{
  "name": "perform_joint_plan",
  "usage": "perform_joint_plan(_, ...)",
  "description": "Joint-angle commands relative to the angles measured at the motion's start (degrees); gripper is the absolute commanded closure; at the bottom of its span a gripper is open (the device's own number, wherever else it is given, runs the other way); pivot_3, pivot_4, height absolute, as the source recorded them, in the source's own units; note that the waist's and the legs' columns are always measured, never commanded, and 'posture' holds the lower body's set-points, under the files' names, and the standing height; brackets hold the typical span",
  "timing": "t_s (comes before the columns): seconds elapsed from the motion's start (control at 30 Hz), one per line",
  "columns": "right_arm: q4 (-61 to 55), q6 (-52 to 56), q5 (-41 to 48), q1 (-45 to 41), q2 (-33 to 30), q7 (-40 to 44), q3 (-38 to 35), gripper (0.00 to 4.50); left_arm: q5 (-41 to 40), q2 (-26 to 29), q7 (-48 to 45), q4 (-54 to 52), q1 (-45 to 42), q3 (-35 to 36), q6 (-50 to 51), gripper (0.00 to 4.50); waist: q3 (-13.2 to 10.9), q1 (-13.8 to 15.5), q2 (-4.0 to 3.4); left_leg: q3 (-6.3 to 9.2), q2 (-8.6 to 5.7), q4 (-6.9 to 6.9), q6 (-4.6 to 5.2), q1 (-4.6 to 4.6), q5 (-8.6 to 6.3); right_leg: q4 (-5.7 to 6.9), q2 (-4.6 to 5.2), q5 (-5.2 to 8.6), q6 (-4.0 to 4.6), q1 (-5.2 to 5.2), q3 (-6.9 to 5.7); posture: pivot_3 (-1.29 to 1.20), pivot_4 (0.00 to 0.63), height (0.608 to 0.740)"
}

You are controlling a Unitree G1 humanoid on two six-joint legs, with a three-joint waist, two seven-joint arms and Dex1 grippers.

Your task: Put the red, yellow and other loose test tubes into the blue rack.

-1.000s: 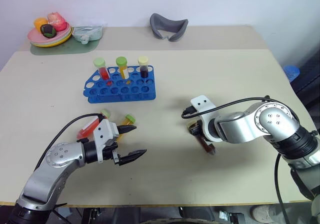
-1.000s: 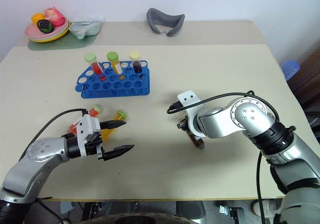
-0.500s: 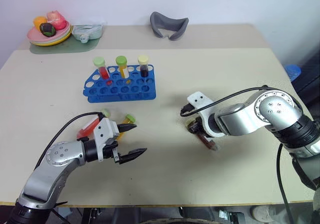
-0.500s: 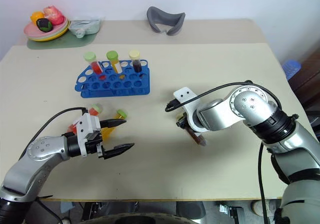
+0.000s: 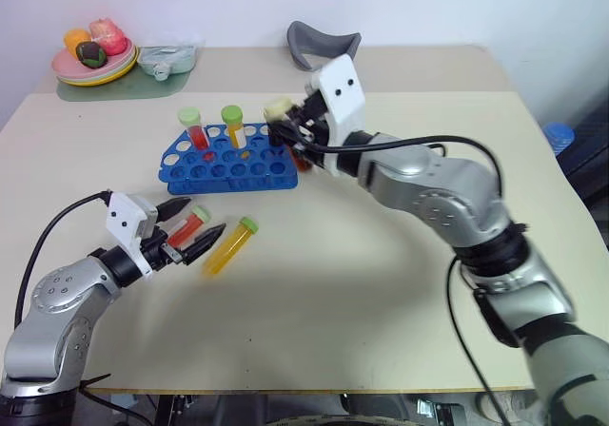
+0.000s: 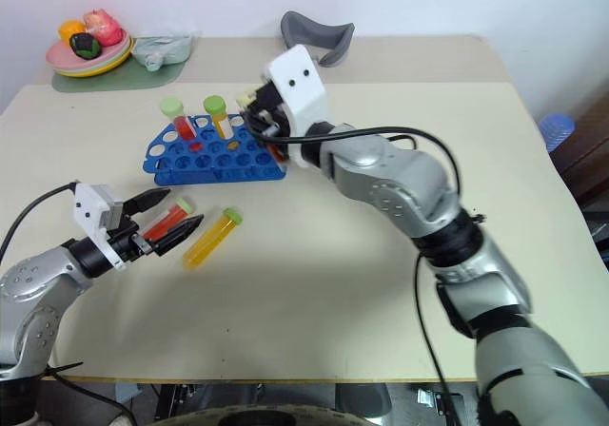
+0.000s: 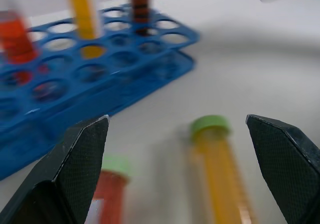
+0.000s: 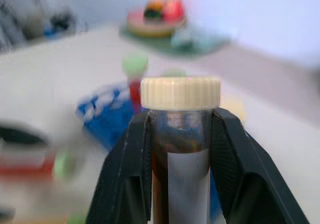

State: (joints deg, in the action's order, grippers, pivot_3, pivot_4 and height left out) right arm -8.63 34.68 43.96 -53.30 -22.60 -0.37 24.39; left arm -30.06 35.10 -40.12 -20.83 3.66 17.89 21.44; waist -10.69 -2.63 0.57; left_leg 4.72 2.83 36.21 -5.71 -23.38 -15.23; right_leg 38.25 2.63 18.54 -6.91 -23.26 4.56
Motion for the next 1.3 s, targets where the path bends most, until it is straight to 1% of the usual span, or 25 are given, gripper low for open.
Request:
perform_joint_plan(0.03,7.16,-10.9,-10.63,0.61,7.78,3.3,-0.35,3.29,2.37,-1.14,3.87,1.04,-1.72,2.93,-3.64,0.0,0.0,-0.04,0.0,0.0,0.0,-0.01,-0.01,0.0,0.01,0.02,0.0,0.0,0.0,0.0,0.0,0.0,0.15,0.74)
perform_joint_plan(0.13,15.15,-19.27,-18.19,1.67,14.56,4.92,-0.95,3.29,4.03,-2.31,6.21,2.47,-2.29,3.44,-5.23,0.0,0.0,-0.1,0.0,0.0,0.0,-0.01,-0.09,0.0,0.05,0.07,0.01,0.0,0.0,-0.02,0.0,0.0,0.15,0.74)
perform_joint_plan(0.2,19.6,-23.46,-21.6,2.52,17.77,6.04,-1.99,3.29,4.53,-2.99,7.4,2.81,-2.57,3.58,-6.02,0.0,0.0,-0.14,0.0,0.0,-0.01,0.0,-0.12,0.01,0.07,0.08,0.01,-0.01,0.0,-0.02,0.0,0.0,0.15,0.74)
perform_joint_plan(0.4,30.18,-33.25,-28.38,3.76,23.65,7.98,-5.78,3.29,4.32,-4.02,8.99,2.83,-2.58,4.01,-6.57,0.0,0.0,-0.51,0.0,0.0,-0.01,-0.02,-0.3,0.02,0.17,0.16,0.01,-0.01,0.0,-0.03,0.0,0.0,0.15,0.74)
perform_joint_plan(0.67,38.39,-39.97,-33.61,3.76,27.83,10.19,-9.66,3.29,3.58,-3.41,8.21,2.48,-1.82,3.79,-5.92,0.0,0.0,-1.81,-0.01,0.01,-0.01,-0.02,-0.31,0.17,0.17,0.49,0.0,0.0,0.01,-0.04,0.02,0.0,0.15,0.74)
perform_joint_plan(1.0,42.88,-43.33,-36.93,3.05,32.22,13.52,-11.5,3.29,1.76,-2.48,6.0,0.72,0.24,3.51,-3.54,0.0,0.0,-2.15,-0.01,0.0,-0.01,0.0,-0.39,0.3,0.22,0.75,-0.01,0.0,0.02,-0.04,0.04,0.0,0.15,0.74)
perform_joint_plan(1.3,50.25,-46.55,-38.84,-0.17,33.53,12.36,-13.49,3.29,1.0,-2.39,5.63,-0.33,1.74,3.82,-2.97,0.0,-0.01,-2.66,-0.01,0.01,-0.01,0.0,-0.42,0.33,0.24,0.8,-0.01,0.0,0.02,-0.03,0.05,0.0,0.15,0.74)
